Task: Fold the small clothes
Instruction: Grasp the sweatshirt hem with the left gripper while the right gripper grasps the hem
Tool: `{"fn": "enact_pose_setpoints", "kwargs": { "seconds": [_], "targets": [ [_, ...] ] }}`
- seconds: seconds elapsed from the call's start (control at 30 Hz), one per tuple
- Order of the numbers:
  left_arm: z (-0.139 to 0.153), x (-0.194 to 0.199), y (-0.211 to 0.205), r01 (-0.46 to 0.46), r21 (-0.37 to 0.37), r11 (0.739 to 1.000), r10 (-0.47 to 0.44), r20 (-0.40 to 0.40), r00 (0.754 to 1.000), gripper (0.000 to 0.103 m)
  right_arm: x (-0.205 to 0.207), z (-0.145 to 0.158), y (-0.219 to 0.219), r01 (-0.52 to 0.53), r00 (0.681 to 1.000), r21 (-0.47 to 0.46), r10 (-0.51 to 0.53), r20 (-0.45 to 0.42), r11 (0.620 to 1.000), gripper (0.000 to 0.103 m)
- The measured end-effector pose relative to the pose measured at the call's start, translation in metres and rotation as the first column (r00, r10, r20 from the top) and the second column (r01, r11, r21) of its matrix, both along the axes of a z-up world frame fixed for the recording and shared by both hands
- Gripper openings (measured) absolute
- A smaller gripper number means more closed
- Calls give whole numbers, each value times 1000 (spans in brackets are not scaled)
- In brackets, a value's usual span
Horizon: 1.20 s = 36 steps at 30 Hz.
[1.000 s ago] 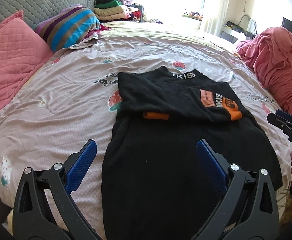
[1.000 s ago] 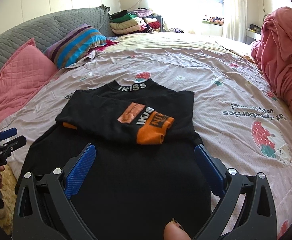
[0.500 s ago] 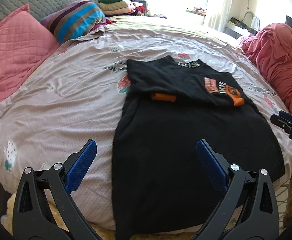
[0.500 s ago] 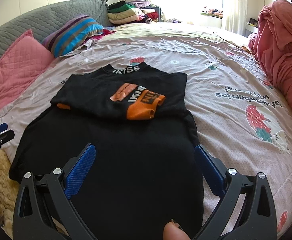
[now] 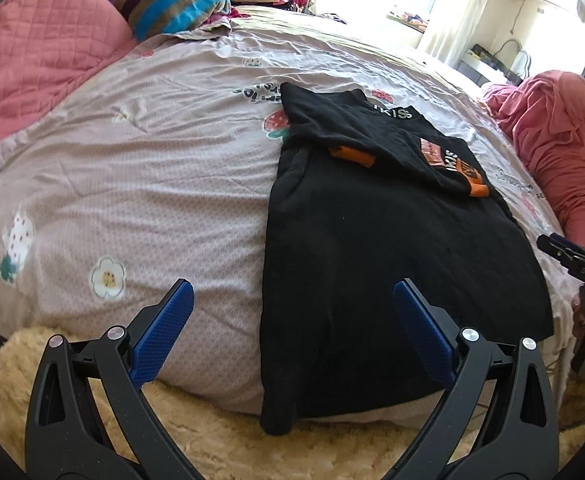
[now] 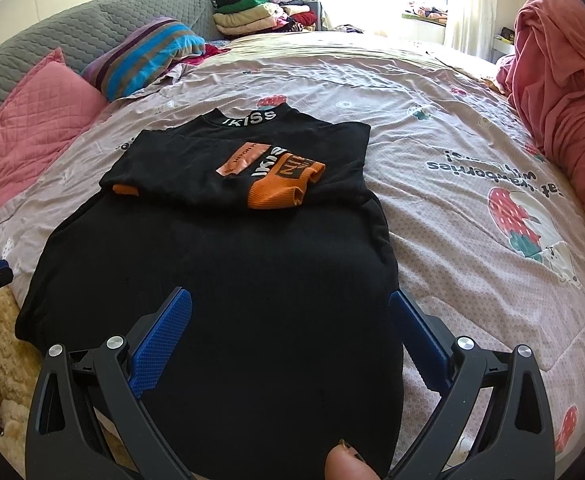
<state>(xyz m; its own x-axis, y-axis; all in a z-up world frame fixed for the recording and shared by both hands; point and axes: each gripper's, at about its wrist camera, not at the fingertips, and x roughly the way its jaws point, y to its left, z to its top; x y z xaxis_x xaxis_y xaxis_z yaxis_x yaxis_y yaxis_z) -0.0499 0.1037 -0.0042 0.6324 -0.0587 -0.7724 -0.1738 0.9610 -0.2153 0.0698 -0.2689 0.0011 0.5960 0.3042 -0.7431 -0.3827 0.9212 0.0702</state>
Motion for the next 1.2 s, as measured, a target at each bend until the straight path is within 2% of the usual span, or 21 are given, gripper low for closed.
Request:
{"fn": "enact_pose_setpoints", "kwargs": {
  "seconds": [0.07,0.23,0.43,0.53,0.73,0.87,1.0,1.03,1.1,1.13,1.2],
  "targets": [
    [-3,-4,3,12,-41,999,-12,-7,1000,88,-1,0,-1,0,1000,1,0,0,1000,98],
    [-16,-10,4,37,-98,995,-42,-47,998,57,-5,2,-4,0,1000,9,0,2,1000,98],
    [-36,-16,5,69,-122,990,-84,-117,990,45,-11,-2,-11,-13,1000,0,13,-15,1000,98],
    [-44,-18,4,77,-149,986,-97,-138,986,43,-14,-6,-16,-17,999,4,17,-36,1000,98],
    [-54,-20,-5,106,-148,983,-127,-147,981,40,-27,-11,-31,-43,995,-27,41,-87,999,98],
    [-55,-17,-6,99,-148,984,-120,-143,982,40,-40,-23,-40,-81,986,-53,73,-148,995,98],
    [-56,-17,-7,101,-139,985,-121,-145,982,40,-49,-37,-51,-94,972,-40,83,-221,995,96],
    [-56,-17,-8,101,-134,986,-121,-146,982,40,-52,-40,-52,-99,968,-35,88,-237,995,94],
    [-56,-16,-8,101,-132,986,-120,-148,982,40,-55,-45,-54,-108,959,-28,97,-265,994,73],
    [-56,-15,-8,100,-132,986,-120,-148,982,41,-56,-46,-54,-108,957,-28,97,-273,994,73],
    [-57,-15,-8,100,-134,986,-119,-149,982,42,-58,-49,-56,-110,956,-34,96,-276,993,65]
  ]
}}
